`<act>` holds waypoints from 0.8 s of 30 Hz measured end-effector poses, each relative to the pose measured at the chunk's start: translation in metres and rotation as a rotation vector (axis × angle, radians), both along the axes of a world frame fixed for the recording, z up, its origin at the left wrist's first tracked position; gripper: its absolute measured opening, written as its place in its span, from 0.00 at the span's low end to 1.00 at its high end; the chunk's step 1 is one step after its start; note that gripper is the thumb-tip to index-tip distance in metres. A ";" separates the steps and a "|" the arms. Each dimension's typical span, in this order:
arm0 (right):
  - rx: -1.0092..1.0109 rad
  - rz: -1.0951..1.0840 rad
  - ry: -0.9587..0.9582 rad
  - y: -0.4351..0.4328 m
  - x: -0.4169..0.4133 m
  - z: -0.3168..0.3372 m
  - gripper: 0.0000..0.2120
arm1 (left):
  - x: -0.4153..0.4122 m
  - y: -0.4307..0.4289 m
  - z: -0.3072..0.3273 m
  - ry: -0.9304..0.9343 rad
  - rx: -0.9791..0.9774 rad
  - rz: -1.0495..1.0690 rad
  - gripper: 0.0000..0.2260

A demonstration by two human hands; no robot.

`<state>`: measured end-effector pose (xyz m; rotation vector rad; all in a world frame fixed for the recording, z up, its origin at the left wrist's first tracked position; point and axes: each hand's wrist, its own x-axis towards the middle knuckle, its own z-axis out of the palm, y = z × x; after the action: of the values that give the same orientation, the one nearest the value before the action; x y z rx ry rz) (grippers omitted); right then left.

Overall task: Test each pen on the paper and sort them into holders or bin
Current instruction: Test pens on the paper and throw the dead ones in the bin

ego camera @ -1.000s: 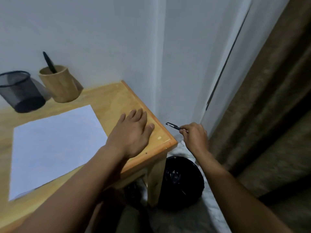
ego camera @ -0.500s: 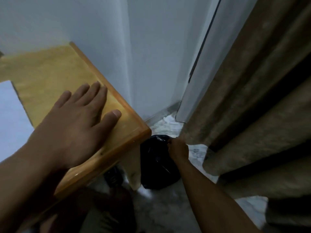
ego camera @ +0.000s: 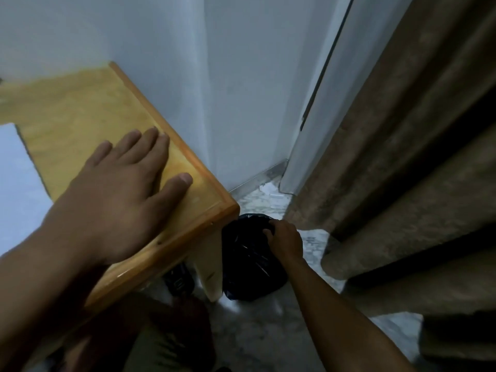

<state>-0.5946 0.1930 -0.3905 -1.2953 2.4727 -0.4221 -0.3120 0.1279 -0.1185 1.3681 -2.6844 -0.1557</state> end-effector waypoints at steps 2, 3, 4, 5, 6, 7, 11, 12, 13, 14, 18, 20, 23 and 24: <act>-0.018 0.039 -0.011 0.000 0.001 0.019 0.13 | -0.001 0.004 0.004 0.004 0.008 0.002 0.39; -0.013 0.061 -0.022 -0.001 0.002 0.032 0.15 | -0.001 0.006 0.006 0.010 0.006 0.005 0.39; -0.004 0.084 -0.038 -0.003 0.003 0.046 0.17 | -0.002 0.007 0.007 0.017 0.004 0.010 0.39; -0.003 0.109 -0.049 -0.005 0.004 0.062 0.19 | -0.003 0.009 0.009 0.027 0.005 0.017 0.40; -0.022 0.132 -0.050 -0.008 0.005 0.079 0.20 | -0.004 0.009 0.011 0.037 0.013 0.025 0.41; -0.051 0.148 -0.041 -0.011 0.007 0.099 0.21 | -0.004 0.009 0.013 0.041 0.020 0.028 0.42; -0.141 0.230 0.022 -0.021 0.024 0.189 0.23 | -0.001 0.004 0.025 0.033 0.060 0.016 0.36; -0.163 0.249 0.031 -0.025 0.029 0.210 0.24 | 0.001 0.001 0.031 0.068 0.097 0.029 0.29; -0.192 0.269 0.040 -0.027 0.035 0.233 0.24 | 0.004 0.001 0.040 0.126 0.120 0.049 0.23; -0.217 0.293 0.049 -0.030 0.042 0.255 0.23 | 0.009 0.000 0.051 0.178 0.139 0.076 0.21; -0.274 0.453 0.096 -0.040 0.084 0.329 0.21 | 0.047 -0.001 0.097 0.177 0.040 0.135 0.27; -0.295 0.530 0.114 -0.044 0.112 0.356 0.20 | 0.077 -0.002 0.115 0.153 -0.007 0.194 0.26; -0.342 0.650 0.131 -0.057 0.164 0.388 0.20 | 0.135 0.006 0.134 0.156 -0.037 0.326 0.23; -0.351 0.694 0.135 -0.062 0.184 0.396 0.20 | 0.156 0.012 0.139 0.166 -0.053 0.368 0.21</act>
<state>-0.4110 0.1314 0.0052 -2.2598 1.9063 -0.6069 -0.1564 0.1395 0.0201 1.7174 -2.2439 -0.1522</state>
